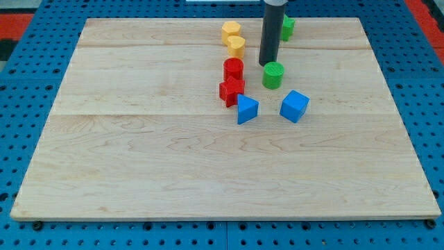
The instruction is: Place the arm right to the green circle
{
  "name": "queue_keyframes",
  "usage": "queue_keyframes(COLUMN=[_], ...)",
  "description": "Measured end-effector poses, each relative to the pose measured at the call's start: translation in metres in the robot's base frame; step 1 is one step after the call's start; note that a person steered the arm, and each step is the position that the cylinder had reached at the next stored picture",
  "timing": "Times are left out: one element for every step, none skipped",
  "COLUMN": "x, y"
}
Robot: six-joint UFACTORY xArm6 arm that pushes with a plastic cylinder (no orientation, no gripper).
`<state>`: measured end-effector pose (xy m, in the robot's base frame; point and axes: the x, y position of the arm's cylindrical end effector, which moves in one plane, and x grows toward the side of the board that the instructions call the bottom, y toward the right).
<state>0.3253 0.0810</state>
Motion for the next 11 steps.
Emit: queue_keyframes(x=[-0.001, -0.001, -0.012, -0.012, -0.012, -0.011, -0.008, 0.006, 0.032, 0.046, 0.047], y=[-0.004, 0.025, 0.073, 0.088, 0.088, 0.073, 0.05, 0.067, 0.088, 0.088, 0.087])
